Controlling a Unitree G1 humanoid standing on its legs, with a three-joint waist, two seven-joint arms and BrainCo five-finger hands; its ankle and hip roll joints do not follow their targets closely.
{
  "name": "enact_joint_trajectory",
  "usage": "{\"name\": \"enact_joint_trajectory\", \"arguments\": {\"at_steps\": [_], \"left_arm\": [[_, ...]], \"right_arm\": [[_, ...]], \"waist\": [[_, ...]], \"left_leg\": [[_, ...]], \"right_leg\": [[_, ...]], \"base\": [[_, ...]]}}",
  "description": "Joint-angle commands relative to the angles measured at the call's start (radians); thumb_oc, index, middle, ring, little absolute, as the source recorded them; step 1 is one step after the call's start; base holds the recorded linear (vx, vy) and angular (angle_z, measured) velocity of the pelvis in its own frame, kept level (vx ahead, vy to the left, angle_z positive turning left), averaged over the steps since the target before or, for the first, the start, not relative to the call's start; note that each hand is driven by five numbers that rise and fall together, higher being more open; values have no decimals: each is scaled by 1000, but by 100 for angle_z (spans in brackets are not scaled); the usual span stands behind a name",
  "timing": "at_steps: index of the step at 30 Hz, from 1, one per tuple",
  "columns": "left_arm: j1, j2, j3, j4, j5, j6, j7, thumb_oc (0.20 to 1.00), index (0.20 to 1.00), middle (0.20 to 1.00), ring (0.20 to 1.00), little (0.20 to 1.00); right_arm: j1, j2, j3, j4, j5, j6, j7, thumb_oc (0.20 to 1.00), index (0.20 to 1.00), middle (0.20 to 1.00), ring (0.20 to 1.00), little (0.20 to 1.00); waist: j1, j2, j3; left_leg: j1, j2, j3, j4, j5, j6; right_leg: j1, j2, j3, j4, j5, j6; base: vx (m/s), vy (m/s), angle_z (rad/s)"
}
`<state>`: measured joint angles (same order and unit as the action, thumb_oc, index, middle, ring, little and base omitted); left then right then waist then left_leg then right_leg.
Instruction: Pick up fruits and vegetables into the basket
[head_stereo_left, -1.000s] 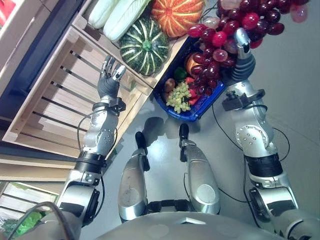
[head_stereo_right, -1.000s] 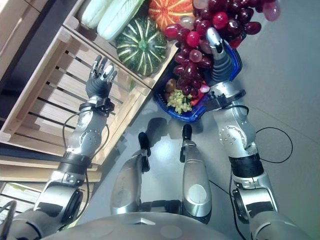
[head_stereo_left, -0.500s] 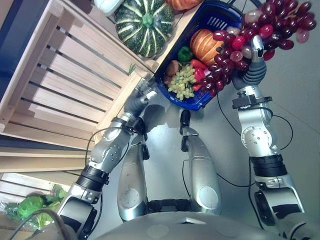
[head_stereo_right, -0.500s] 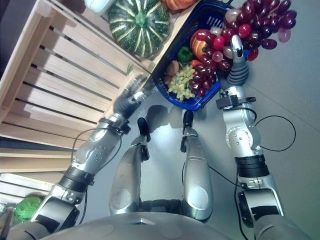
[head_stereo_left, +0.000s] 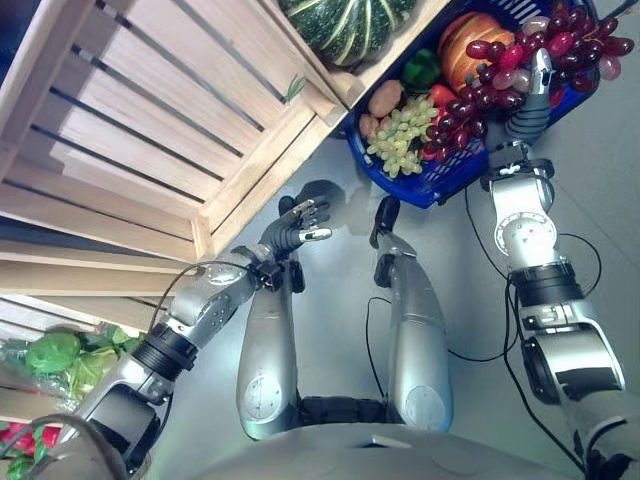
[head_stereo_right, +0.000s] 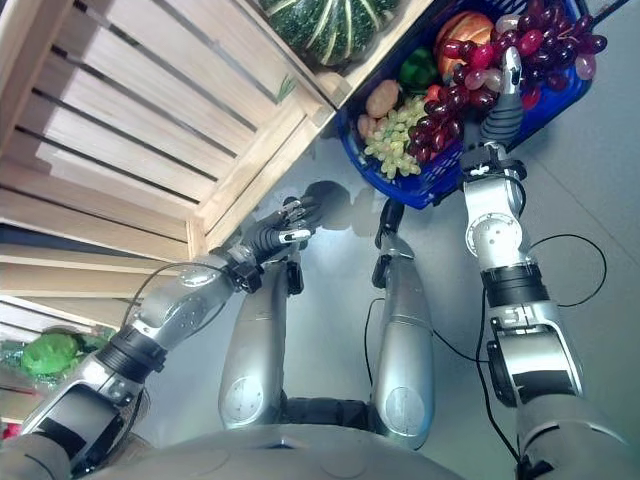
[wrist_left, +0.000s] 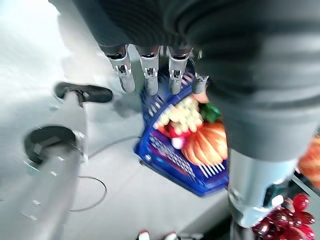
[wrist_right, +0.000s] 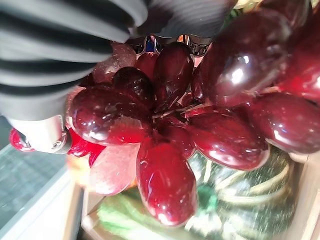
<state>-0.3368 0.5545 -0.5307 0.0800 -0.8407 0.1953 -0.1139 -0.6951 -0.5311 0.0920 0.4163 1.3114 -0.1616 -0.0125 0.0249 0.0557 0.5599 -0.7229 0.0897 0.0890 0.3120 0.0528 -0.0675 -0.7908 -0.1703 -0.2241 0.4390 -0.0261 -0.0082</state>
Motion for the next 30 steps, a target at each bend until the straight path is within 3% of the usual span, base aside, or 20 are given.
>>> {"name": "enact_joint_trajectory", "arguments": {"at_steps": [1, 4, 11, 19, 24, 25, 27, 28, 30], "left_arm": [[27, -23, -38, -34, -47, -18, -29, 1000, 1000, 1000, 1000, 1000], [-3, -30, -67, 8, -60, -35, -26, 1000, 1000, 1000, 1000, 1000], [-21, -63, -109, 83, -44, -79, -45, 1000, 1000, 1000, 1000, 1000], [-31, -124, -177, 184, -18, -181, -60, 1000, 1000, 1000, 1000, 1000], [-40, -142, -193, 209, -7, -214, -64, 1000, 1000, 1000, 1000, 1000], [-30, -147, -202, 218, -6, -223, -67, 1000, 1000, 1000, 1000, 1000], [-26, -153, -208, 225, -7, -235, -68, 1000, 1000, 1000, 1000, 1000], [-33, -156, -205, 231, -3, -245, -65, 1000, 1000, 1000, 1000, 1000], [-30, -162, -210, 237, -3, -252, -64, 1000, 1000, 1000, 1000, 1000]], "right_arm": [[-30, -88, -6, -33, 16, 4, 28, 200, 200, 200, 200, 200], [-125, -119, 18, 74, 3, 45, 27, 200, 200, 200, 200, 200], [-212, -131, 30, 222, 45, 78, -26, 200, 200, 200, 200, 200], [-299, -126, 7, 414, 234, 81, -34, 200, 200, 200, 200, 200], [-336, -131, 5, 464, 308, 97, -35, 200, 200, 200, 200, 200], [-329, -129, 2, 479, 338, 104, -32, 200, 200, 200, 200, 200], [-334, -128, -2, 491, 372, 108, -33, 200, 200, 200, 200, 200], [-345, -130, -12, 508, 400, 112, -20, 200, 200, 200, 200, 200], [-349, -130, -19, 526, 429, 122, -11, 200, 200, 200, 200, 200]], "waist": [[-22, 63, -40], [-7, 86, -40], [7, 108, -40], [13, 144, -40], [18, 162, -40], [16, 163, -40], [16, 167, -40], [18, 171, -40], [19, 176, -40]], "left_leg": [[-30, -32, 62, 37, -33, 32], [-89, -36, 51, 40, -18, 36], [-152, -43, 36, 60, -23, 39], [-233, -53, 21, 90, -27, 41], [-301, -57, 22, 99, 0, 51], [-286, -62, 12, 110, -26, 43], [-296, -62, 11, 114, -26, 43], [-328, -59, 18, 107, 1, 50], [-340, -61, 16, 111, 1, 50]], "right_leg": [[-7, 15, -11, 78, -23, 78], [-73, 8, -8, 95, -16, 75], [-143, 9, 9, 135, -32, 73], [-231, 10, 40, 183, -46, 64], [-302, 9, 43, 197, -26, 49], [-289, 10, 59, 212, -52, 59], [-300, 11, 63, 218, -54, 59], [-332, 12, 56, 212, -30, 47], [-346, 14, 62, 218, -30, 46]], "base": [[1, -20, 11], [-10, -11, 7], [0, 0, 0], [5, 8, 2], [-10, 12, 2], [36, 19, 5], [2, 28, 3], [-33, 34, 1], [-24, 12, -1]]}}
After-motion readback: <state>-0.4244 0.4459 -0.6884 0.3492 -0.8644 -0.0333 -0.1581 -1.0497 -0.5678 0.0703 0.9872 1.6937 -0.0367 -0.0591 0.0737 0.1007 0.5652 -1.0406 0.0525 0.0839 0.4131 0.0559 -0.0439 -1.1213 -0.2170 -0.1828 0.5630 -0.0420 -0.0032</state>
